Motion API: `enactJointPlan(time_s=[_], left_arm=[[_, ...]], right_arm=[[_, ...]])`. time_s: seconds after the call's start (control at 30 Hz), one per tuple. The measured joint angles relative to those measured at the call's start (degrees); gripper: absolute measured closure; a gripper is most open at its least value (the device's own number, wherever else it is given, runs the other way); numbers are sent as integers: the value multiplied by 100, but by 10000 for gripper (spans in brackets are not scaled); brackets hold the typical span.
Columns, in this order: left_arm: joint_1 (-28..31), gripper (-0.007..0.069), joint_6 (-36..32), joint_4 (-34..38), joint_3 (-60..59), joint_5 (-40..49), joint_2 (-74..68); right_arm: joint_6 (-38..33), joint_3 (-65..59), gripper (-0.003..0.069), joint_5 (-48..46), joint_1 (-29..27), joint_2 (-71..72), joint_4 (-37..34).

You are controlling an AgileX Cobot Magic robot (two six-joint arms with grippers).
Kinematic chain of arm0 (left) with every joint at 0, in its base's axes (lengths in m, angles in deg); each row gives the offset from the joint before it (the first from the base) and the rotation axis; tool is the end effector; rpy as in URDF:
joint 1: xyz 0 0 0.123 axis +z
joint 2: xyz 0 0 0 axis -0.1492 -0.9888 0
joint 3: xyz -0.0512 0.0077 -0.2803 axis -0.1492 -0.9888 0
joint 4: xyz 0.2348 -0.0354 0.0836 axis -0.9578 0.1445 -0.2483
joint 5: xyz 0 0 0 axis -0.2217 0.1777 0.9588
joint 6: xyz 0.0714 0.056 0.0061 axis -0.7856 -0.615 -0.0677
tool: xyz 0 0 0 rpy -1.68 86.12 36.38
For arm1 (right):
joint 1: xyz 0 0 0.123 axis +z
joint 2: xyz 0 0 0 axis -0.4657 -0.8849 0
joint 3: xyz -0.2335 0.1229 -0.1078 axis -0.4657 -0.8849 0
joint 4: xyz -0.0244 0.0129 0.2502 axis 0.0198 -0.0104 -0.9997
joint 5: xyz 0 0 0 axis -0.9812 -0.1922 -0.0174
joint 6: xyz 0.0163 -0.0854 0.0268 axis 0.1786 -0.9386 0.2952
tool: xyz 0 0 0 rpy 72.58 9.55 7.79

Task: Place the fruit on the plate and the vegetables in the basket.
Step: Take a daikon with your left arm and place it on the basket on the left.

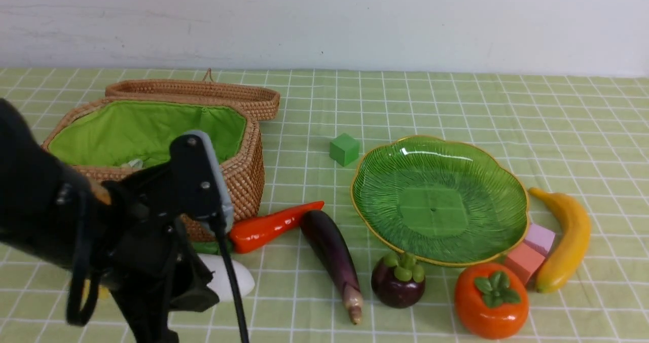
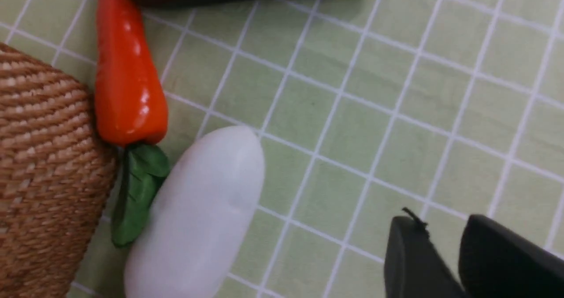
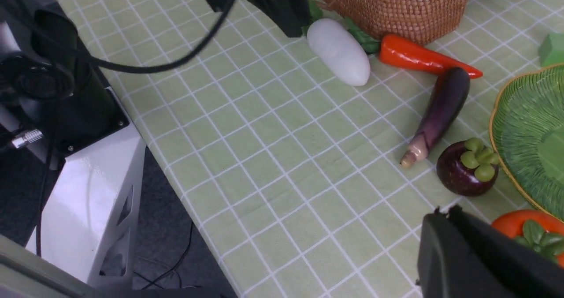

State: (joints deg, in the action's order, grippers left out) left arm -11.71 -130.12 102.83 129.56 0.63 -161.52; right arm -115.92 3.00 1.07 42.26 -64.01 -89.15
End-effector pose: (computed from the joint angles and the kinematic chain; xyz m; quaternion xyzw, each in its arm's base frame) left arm 0.2216 -0.1077 0.2721 0.5221 0.8113 -0.0860 0.2484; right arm 0.0359 0.0646 0.4130 -0.4082 0.7632 0.2427 0.4381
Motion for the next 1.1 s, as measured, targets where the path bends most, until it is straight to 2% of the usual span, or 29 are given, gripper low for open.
enactJointPlan(time_s=[0.03,0.07,0.13,0.17,0.27,0.33,0.47,0.67,0.97,1.1], left_arm=[[0,316,-12,-71,0,-106,-160],[0,230,-35,-192,0,-289,-430],[0,173,-36,-270,0,-413,-611],[0,91,-36,-429,0,-616,-910],[0,-2,-53,-746,0,-980,-1252],[0,-24,-53,-971,0,-1212,-1407],[0,-17,-77,-1244,0,-1527,-1502],[0,51,-317,-1390,38,-1661,-1635],[0,62,-415,-1440,62,-2281,-2063],[0,64,-401,-1429,67,-2021,-2241]], right_arm=[[-2,0,654,0,0,0,0],[-7,0,653,0,0,0,0],[-14,0,654,0,0,0,0],[-14,0,652,0,0,0,0],[-19,0,649,0,0,0,5],[-17,0,648,0,0,0,5],[-17,0,645,0,0,0,5],[-17,0,642,0,0,7,11],[-17,0,636,0,0,7,11],[-17,0,636,0,0,7,5]])
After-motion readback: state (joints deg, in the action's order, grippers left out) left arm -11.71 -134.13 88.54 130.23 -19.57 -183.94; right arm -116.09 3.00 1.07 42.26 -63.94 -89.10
